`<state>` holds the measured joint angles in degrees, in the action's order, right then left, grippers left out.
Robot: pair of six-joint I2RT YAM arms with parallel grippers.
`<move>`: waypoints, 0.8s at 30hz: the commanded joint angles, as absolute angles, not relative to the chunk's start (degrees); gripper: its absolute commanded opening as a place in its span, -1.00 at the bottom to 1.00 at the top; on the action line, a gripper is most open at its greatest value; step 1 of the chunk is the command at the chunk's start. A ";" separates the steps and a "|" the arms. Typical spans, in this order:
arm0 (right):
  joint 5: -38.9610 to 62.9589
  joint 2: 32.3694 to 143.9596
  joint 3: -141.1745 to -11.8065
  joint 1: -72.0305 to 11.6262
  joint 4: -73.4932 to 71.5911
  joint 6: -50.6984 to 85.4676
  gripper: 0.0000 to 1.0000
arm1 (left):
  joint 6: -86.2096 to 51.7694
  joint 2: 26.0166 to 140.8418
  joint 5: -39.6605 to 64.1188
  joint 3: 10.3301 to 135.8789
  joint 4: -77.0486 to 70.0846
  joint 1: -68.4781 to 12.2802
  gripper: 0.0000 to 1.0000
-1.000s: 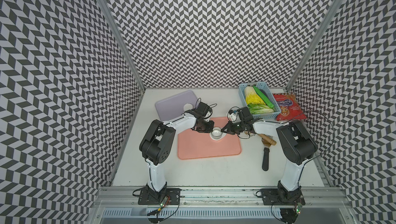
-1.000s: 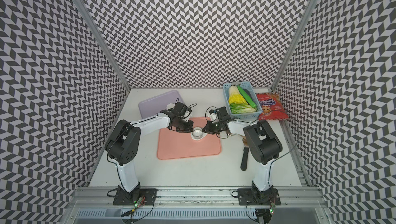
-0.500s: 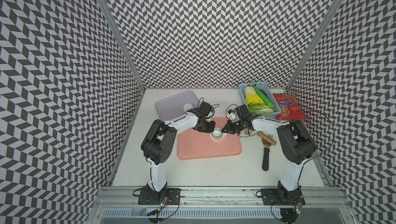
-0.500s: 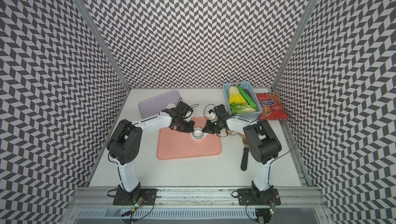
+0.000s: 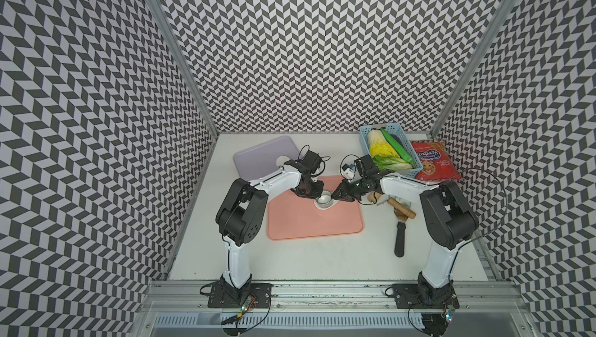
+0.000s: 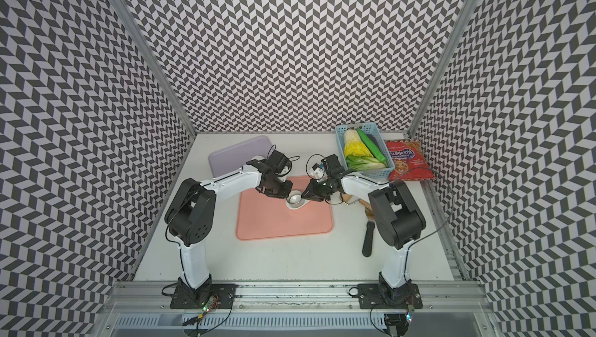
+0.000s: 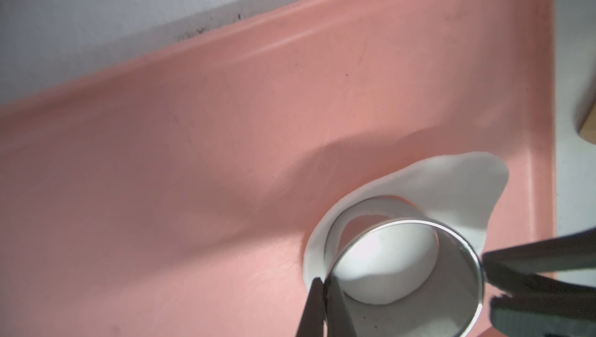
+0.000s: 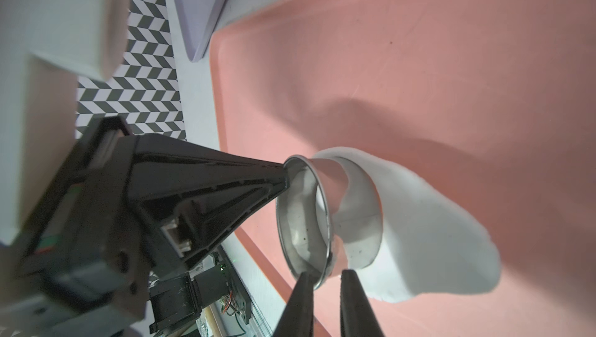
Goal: Roll out the dumpling wrappers from the dough
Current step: Press the dumpling wrapper on the work surface.
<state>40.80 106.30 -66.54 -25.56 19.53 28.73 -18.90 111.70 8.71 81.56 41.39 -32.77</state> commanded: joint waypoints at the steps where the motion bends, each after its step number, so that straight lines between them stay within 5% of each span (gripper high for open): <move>1: 41.66 102.39 -66.10 -24.90 18.31 29.14 -0.58 | -18.44 112.51 4.96 83.20 44.55 -33.11 -1.00; 9: 41.14 98.79 -57.14 -21.24 14.30 31.13 -0.39 | -18.46 112.06 3.08 82.76 44.50 -33.92 -1.00; 24: 45.76 101.49 -49.04 -21.36 0.85 36.53 -0.37 | -18.72 110.31 2.55 76.05 41.44 -34.15 -1.00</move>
